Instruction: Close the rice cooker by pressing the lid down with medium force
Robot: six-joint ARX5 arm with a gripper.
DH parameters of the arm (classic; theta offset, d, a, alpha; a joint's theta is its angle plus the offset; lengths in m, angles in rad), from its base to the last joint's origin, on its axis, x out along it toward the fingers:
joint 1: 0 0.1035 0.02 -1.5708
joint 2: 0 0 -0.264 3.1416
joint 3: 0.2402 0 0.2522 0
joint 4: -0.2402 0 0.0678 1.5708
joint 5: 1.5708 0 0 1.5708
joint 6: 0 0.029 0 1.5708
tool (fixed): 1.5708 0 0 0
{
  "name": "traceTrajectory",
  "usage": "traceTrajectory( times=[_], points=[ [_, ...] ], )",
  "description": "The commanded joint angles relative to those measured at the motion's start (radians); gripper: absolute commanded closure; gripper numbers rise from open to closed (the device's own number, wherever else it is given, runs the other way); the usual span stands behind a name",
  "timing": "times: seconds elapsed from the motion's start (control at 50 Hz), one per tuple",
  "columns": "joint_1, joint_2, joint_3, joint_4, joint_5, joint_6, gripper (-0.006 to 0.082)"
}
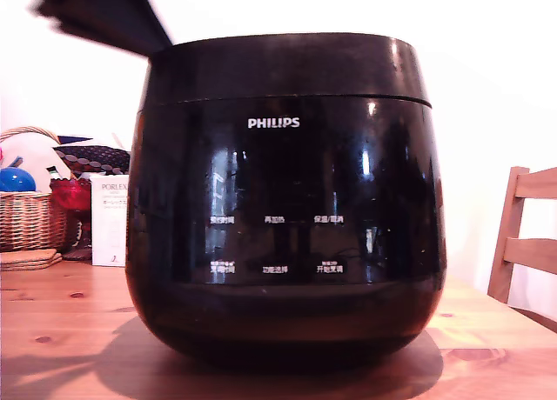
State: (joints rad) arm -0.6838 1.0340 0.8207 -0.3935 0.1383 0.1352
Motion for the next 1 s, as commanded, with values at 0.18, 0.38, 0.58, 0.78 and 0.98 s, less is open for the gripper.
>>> traceTrajectory(
  times=[0.18, 0.38, 0.58, 0.78, 0.98],
  points=[
    [-0.039, 0.077, -0.114, -0.020, 0.067, -0.019, 0.0788],
    [-0.044, 0.011, -0.114, 0.182, 0.071, -0.082, 0.0788],
    [-0.044, -0.064, -0.114, 0.314, 0.023, -0.102, 0.0788],
    [-0.043, -0.137, -0.114, 0.371, -0.001, -0.101, 0.0788],
    [-0.043, -0.144, -0.114, 0.314, 0.007, -0.102, 0.0788]
  ],
)
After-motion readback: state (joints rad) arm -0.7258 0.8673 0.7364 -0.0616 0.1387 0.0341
